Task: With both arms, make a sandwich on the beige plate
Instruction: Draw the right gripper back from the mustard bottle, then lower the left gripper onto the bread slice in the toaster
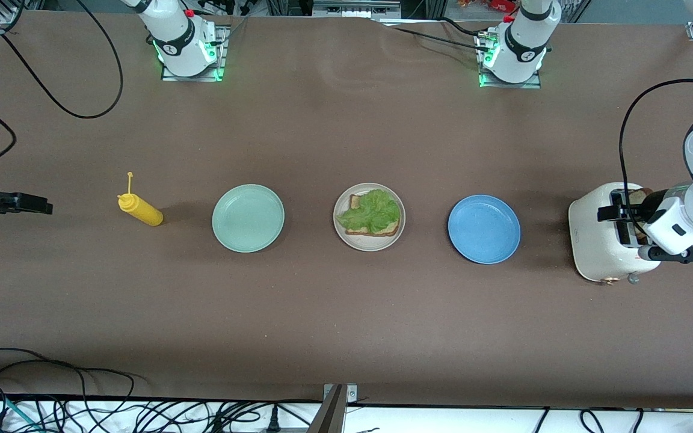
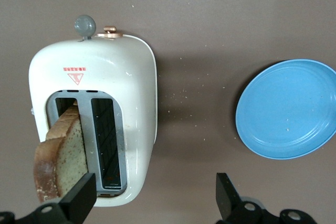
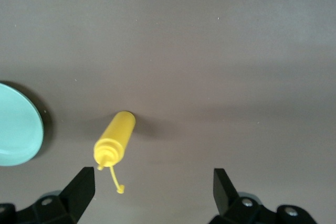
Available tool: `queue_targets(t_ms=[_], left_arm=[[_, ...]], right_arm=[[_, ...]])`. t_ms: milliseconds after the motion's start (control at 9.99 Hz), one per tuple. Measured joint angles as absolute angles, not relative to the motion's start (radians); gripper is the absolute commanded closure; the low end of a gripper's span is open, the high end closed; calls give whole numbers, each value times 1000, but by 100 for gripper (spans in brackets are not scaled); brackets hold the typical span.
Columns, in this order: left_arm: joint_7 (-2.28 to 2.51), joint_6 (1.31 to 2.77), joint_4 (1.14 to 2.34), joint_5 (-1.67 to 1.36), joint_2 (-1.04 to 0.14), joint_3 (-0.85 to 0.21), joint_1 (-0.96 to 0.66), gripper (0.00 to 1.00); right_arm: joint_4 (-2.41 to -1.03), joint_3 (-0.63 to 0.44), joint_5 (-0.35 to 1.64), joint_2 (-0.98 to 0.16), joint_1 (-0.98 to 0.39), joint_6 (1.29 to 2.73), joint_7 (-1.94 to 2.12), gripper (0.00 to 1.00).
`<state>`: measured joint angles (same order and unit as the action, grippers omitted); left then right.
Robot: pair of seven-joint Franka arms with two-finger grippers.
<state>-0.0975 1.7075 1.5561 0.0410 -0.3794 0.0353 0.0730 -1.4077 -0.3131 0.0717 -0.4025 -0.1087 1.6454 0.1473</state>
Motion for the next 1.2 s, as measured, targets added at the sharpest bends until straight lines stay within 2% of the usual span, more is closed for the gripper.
queue_targets(t_ms=[601,801,1202], left_arm=[[-98,1708,1554,55,-379,37,74,0],[-98,1708,1545,160,-374,42,85,0],[-105,1698,1548,193,-360,46,165,0]], right_arm=[[-1406,-269,72,-365,-135,1667,50,0],[-1405,-259,72,-337,-135,1669,49,0],[-1418,-245,71,-272,-168,1667,31,0]])
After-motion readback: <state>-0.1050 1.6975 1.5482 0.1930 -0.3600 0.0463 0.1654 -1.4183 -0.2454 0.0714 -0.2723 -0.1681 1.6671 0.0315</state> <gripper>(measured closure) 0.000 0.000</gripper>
